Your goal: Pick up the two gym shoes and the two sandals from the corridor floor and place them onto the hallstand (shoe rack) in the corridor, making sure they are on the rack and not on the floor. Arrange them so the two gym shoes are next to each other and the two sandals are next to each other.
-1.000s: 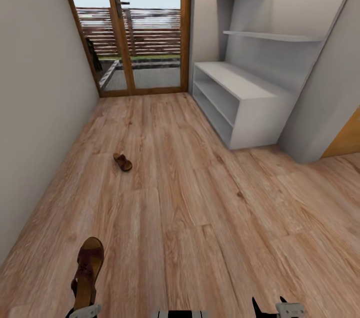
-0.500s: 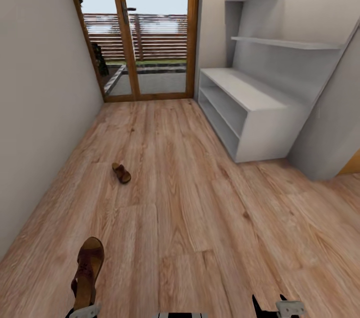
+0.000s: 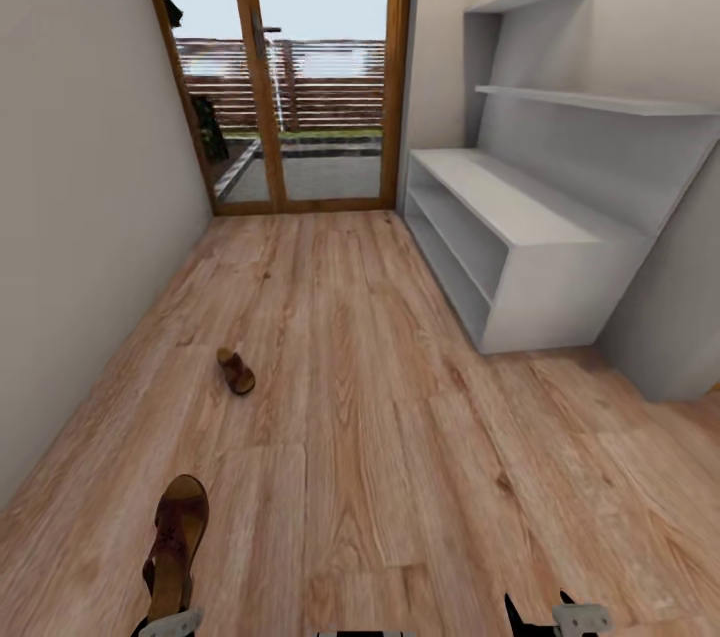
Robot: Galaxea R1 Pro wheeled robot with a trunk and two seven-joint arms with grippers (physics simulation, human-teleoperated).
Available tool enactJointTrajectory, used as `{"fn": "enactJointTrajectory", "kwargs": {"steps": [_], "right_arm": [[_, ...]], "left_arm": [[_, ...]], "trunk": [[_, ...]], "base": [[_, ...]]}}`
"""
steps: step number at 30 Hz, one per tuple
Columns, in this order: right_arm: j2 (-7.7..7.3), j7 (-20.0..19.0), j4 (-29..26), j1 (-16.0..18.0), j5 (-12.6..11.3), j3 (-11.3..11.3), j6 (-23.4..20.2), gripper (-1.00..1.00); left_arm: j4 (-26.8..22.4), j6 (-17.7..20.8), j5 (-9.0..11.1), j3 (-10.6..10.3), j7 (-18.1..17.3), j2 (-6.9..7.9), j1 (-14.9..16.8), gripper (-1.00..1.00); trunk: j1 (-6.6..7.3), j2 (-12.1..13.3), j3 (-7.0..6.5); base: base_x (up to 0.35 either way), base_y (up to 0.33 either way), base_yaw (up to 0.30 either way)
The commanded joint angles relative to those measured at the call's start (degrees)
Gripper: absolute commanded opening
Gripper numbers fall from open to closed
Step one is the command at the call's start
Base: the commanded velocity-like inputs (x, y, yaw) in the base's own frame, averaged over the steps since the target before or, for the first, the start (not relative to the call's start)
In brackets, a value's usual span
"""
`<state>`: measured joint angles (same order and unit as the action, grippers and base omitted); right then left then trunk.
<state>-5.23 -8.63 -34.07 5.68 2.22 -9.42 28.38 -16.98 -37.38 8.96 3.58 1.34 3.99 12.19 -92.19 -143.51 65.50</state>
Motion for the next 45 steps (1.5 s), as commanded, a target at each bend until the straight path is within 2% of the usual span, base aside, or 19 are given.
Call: {"fn": "enactJointTrajectory", "kwargs": {"steps": [1,23,45], "right_arm": [[0.05,-0.42,0.02,0.03,0.21,-0.33,0.18,1.0],[0.05,-0.47,0.3,0.03,0.33,-0.29,0.18,1.0],[0.05,-0.51,0.32,0.03,0.42,-0.25,0.18,1.0]], "left_arm": [[0.02,-0.15,-0.09,0.0,0.16,-0.01,0.03,-1.0],[0.02,-0.1,-0.09,0.03,0.16,-0.03,0.03,-1.0],[0.02,-0.15,-0.09,0.03,0.16,0.22,0.03,-1.0]], "trunk": [[-0.02,-0.01,-0.05],[-0.02,-0.01,-1.99],[-0.02,-0.01,-3.92]], "base": [[0.322,-0.119,0.029],[0.308,-0.151,0.006],[0.324,-0.114,0.101]]}}
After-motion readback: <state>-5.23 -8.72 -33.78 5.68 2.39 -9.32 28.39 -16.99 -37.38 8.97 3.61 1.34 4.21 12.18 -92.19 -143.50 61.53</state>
